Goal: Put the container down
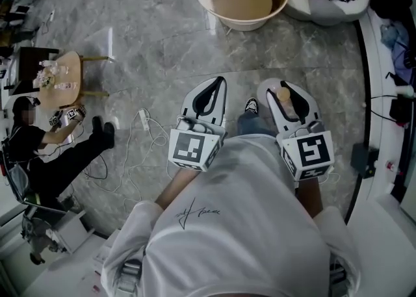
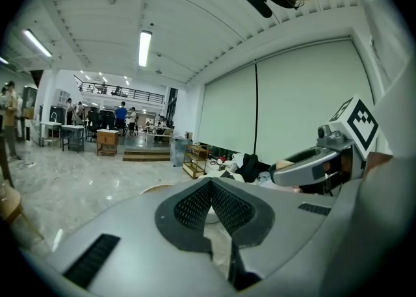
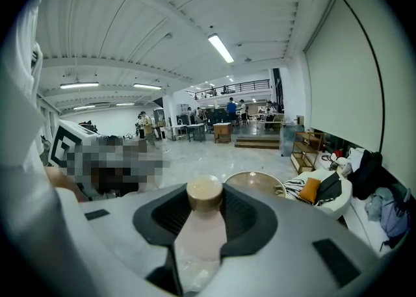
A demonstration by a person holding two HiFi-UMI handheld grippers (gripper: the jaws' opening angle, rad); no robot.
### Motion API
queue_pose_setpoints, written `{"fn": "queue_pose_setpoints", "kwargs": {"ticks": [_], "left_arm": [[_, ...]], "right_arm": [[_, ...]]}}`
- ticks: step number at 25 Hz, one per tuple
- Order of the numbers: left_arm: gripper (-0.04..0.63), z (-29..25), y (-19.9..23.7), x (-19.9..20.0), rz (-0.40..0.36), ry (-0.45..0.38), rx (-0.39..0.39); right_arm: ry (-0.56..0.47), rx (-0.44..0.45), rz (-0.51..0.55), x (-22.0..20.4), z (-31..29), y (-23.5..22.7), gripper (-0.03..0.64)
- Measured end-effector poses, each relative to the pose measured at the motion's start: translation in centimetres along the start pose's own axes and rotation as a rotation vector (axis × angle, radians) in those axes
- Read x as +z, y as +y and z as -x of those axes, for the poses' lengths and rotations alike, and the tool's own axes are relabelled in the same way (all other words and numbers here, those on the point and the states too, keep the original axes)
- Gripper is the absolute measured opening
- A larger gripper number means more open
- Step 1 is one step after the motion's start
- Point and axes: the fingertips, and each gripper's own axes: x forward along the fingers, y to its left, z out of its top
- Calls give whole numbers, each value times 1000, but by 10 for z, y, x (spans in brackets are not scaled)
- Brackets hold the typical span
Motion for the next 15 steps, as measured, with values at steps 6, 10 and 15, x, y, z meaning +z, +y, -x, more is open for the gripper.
{"fn": "queue_pose_setpoints", "kwargs": {"ticks": [6,10,15], "left_arm": [[17,-55,1,16,7,-9,13],[17,-80,0,26,16,-24,23],[17,-96,-1,24,26,-3,37]], "right_arm": [[4,52,11,13,-28,-35,143],[7,86,15,17,-42,-52,143],[18,93,11,19,-49,-74,143]]}}
